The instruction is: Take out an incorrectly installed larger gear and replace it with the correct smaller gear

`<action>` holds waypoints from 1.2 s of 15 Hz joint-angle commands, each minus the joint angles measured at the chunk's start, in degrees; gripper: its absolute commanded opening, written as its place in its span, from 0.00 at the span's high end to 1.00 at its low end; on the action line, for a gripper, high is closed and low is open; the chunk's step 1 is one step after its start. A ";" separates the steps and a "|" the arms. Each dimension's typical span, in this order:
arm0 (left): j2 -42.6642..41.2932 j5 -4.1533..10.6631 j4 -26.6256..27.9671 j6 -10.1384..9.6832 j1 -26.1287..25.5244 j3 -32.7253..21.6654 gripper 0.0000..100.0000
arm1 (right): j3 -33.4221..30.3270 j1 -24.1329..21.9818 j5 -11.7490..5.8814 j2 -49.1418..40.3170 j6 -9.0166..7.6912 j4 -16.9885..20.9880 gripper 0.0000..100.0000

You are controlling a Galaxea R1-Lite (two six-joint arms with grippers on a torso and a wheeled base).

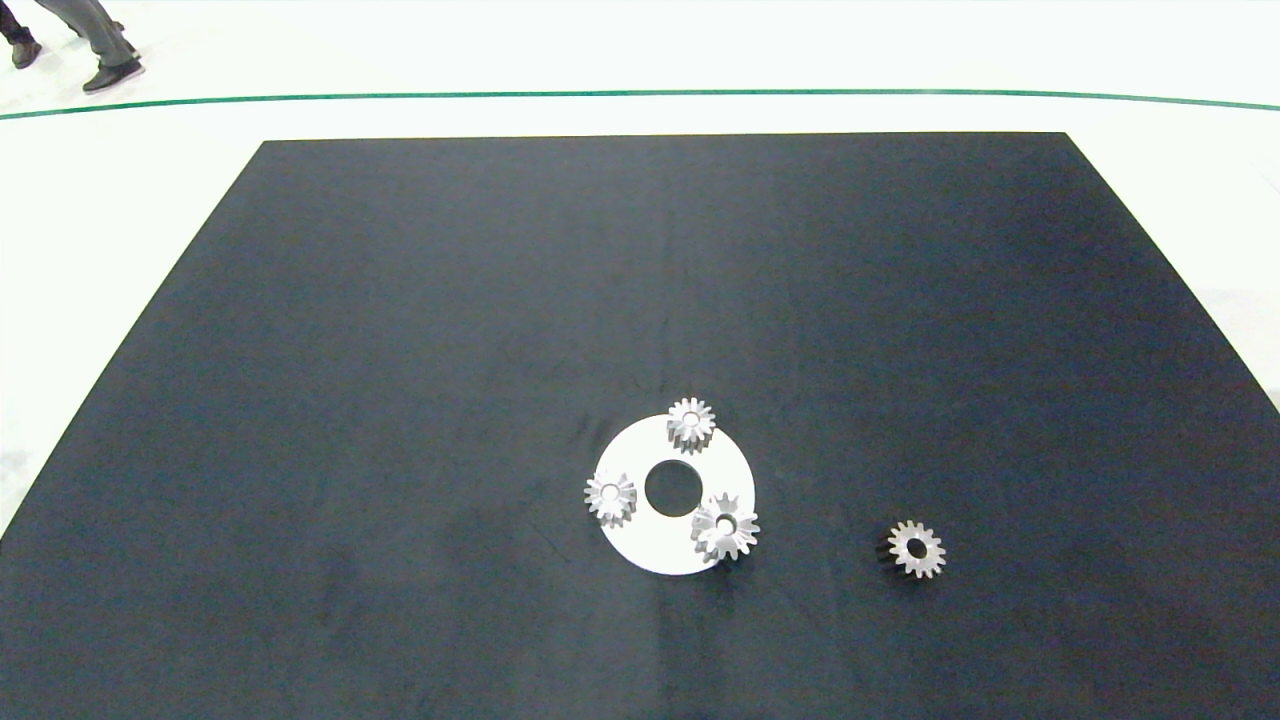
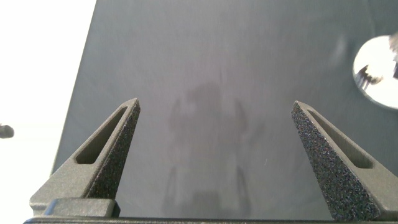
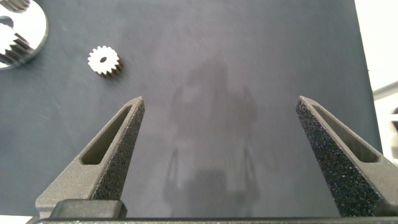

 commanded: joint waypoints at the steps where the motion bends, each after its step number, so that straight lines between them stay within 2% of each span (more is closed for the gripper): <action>1: 34.82 0.73 34.27 0.77 2.49 -43.18 0.00 | -15.23 9.32 0.24 23.37 -2.76 3.75 0.00; 2: 36.76 0.73 36.03 0.68 2.31 -45.29 0.00 | -18.57 12.57 -0.02 26.89 -3.99 6.74 0.00; 4: 39.66 0.64 35.33 0.51 2.22 -46.08 0.00 | -26.22 18.37 -0.28 34.62 -4.78 15.71 0.00; 5: 40.36 0.73 34.19 0.51 2.22 -46.25 0.00 | -29.21 21.01 -0.99 38.40 -6.01 19.57 0.00; 6: 40.18 0.64 34.19 0.68 1.43 -46.17 0.00 | -31.23 23.56 -2.30 42.45 -7.42 20.80 0.00; 8: 38.95 0.64 34.19 0.24 -5.16 -45.81 0.00 | -33.16 27.34 -4.06 48.51 -8.91 20.63 0.00; 9: 38.78 0.64 34.19 0.07 -5.86 -45.90 0.00 | -34.75 28.39 -4.68 51.32 -10.41 20.54 0.00; 10: 38.78 0.64 34.10 0.16 -5.95 -45.99 0.00 | -36.59 28.48 -5.38 54.05 -11.20 20.54 0.00; 14: 38.34 1.26 34.10 0.33 -5.95 -45.90 0.00 | -43.36 30.06 -6.79 64.95 -11.20 19.40 0.00; 15: 37.99 1.43 34.19 0.42 -5.95 -45.90 0.00 | -43.97 30.59 -7.75 66.18 -11.20 19.31 0.00; 16: 37.63 1.61 34.10 0.42 -5.95 -45.90 0.00 | -44.59 32.26 -9.77 68.11 -11.20 19.22 0.00; 18: 37.63 1.61 34.10 0.42 -6.04 -45.90 0.00 | -46.52 34.90 -10.48 70.22 -10.93 18.70 0.00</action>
